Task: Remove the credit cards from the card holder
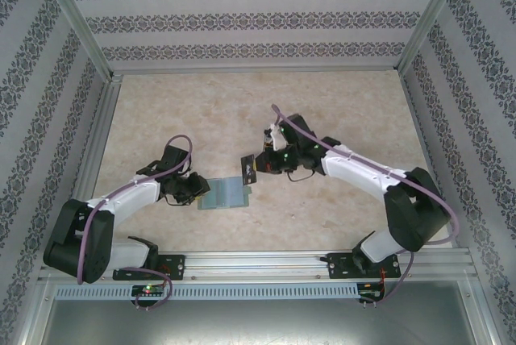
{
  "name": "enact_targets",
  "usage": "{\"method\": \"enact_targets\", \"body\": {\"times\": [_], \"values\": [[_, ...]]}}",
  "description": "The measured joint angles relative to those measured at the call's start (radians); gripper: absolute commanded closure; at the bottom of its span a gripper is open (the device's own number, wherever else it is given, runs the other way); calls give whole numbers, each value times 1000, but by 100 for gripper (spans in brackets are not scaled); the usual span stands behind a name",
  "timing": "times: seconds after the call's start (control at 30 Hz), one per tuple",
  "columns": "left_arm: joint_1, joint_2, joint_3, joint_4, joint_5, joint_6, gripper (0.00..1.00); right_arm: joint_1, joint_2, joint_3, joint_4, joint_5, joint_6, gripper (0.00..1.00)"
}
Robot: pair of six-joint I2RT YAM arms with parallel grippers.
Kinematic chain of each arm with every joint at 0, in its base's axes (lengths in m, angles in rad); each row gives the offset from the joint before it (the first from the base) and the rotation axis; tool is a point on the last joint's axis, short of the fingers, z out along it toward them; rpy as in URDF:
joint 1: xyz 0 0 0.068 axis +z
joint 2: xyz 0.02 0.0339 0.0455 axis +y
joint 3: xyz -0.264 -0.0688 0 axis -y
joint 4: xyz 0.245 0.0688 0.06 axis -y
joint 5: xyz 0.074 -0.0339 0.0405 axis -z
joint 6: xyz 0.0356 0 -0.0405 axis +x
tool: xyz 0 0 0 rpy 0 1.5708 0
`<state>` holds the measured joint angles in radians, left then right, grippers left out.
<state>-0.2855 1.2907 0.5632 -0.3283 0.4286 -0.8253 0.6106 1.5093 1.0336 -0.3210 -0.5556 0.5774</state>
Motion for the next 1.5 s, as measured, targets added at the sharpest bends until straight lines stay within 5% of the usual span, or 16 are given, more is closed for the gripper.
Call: {"method": "enact_targets", "body": {"times": [0.27,0.5,0.87,1.5], "values": [[0,-45,78,-31,-5,20,0,-24,-10,351,-390,224,-412,100],[0,-98,98,-55,-17,26,0,-26,77,495,-578,478,-793,100],[0,-103,98,-63,-19,26,0,29,255,540,-586,747,-1186,100],[0,-103,80,-62,-19,25,0,45,347,526,-473,836,-1349,100]]}}
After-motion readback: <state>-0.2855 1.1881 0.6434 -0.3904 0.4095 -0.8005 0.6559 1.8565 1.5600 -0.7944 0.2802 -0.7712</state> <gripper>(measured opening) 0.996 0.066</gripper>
